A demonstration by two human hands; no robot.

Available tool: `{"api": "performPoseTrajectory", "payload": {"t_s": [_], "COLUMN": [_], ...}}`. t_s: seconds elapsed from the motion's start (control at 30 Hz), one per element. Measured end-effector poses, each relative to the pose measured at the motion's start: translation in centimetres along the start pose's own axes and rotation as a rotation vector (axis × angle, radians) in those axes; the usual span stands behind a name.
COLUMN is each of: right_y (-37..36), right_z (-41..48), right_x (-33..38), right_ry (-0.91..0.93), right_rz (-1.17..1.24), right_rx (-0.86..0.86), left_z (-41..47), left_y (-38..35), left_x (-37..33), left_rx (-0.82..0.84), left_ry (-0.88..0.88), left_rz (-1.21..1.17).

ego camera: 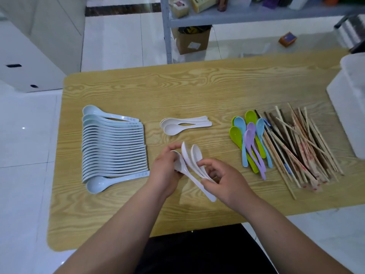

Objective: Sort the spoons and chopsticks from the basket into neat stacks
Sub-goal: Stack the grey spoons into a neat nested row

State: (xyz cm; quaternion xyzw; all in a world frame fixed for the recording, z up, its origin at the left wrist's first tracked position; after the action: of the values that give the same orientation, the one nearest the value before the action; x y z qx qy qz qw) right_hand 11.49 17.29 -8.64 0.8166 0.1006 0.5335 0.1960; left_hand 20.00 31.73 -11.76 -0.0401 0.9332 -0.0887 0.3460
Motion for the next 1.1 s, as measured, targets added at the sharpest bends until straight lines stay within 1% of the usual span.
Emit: {"api": "performPoseTrajectory", "payload": {"t_s": [0.1,0.17,0.27,0.43,0.6,0.7,0.8,0.93,1.0,1.03,1.1], "right_y": [-1.1,-1.7,-2.0,-2.9,-2.2,-1.6,-0.9,1.0,2.1,2.6,3.7], "right_z": [-0.6,-0.9,-1.4,-2.0,-2.1,-2.0,-1.9,-1.7,-1.6,-1.6,-1.8], "right_x": [1.4,2.2,3.7,6.0,6.8,6.8,6.5,5.3,4.2,3.5,1.8], "right_ry": [0.04,0.044,0.012,0.032,0.008,0.005,-0.066,-0.111,-0.134,-0.174,-0.322], "right_rz": [-0.063,-0.088,-0.073,-0.073,0.094,0.166,0.3,0.299,0.324,0.377,0.486], "right_rx": [0.021,0.031,0.023,0.042,-0.009,0.041,0.134,0.207,0.225,0.235,0.305], "left_z": [-1.3,-2.0,-3.1,-4.9,-5.3,-5.7,-5.8,-6.2,-6.5,-6.4,-6.2], "left_y": [1.1,1.8,2.4,2.3,3.0,2.3,1.2,-1.7,-3.5,-4.2,-5.4], "left_x": [-0.8,-1.7,-3.0,-4.4,-4.6,-4.7,-4.4,-3.6,-2.9,-2.7,-2.3], "left_rx": [0.017,0.029,0.08,0.183,0.176,0.194,0.154,0.136,0.09,0.052,-0.028], "left_ry": [0.103,0.105,0.052,-0.075,-0.113,-0.091,-0.1,-0.088,-0.098,-0.105,-0.115], "left_rz": [-0.134,-0.141,-0.1,0.023,0.056,0.047,0.068,0.033,0.026,0.018,-0.037]}}
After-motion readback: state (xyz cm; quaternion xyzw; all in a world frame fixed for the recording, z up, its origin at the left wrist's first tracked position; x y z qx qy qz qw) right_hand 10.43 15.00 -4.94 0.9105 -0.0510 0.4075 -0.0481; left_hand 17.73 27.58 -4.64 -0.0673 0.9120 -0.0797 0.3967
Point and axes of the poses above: each hand's wrist, its own z-axis towards the middle knuckle, its own y-axis out of the back of the hand, x = y × z, the point moved 5 cm from there along z, towards the middle knuckle, and after that the axes turned 6 degrees about -x, right-handed, at the moved point
